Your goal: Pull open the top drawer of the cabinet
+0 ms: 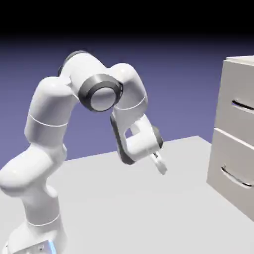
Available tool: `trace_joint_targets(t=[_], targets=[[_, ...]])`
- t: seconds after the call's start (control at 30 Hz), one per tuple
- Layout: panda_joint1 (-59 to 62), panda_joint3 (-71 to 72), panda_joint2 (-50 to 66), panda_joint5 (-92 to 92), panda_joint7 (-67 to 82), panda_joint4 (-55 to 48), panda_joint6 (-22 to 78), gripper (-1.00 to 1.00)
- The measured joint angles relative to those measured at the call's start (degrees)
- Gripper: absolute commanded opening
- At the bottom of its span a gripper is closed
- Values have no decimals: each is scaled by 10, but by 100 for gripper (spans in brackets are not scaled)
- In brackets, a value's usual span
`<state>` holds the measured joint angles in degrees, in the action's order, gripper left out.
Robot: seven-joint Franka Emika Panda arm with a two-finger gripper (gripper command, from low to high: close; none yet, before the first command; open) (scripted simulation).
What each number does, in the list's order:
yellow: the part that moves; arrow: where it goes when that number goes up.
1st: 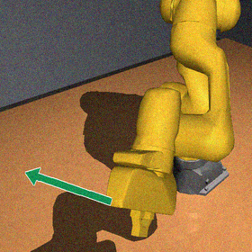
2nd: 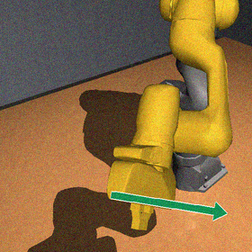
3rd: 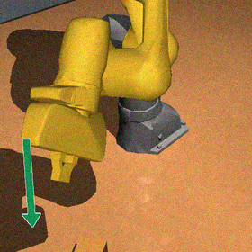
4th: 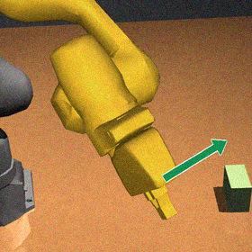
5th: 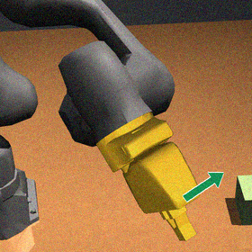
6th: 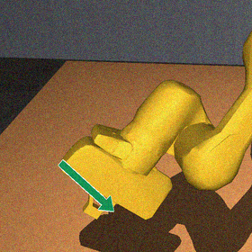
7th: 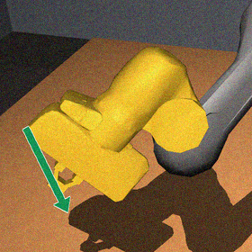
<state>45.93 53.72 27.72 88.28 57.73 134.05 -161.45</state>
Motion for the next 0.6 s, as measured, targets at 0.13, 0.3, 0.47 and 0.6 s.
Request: trace_joint_targets(t=[0.13,0.3,0.47,0.6], targets=[[46,53,60,88,100,-27,12,0],[104,120,135,198,224,-60,28,0],[162,187,210,307,349,-94,44,0],[209,241,270,395,449,-121,56,0]])
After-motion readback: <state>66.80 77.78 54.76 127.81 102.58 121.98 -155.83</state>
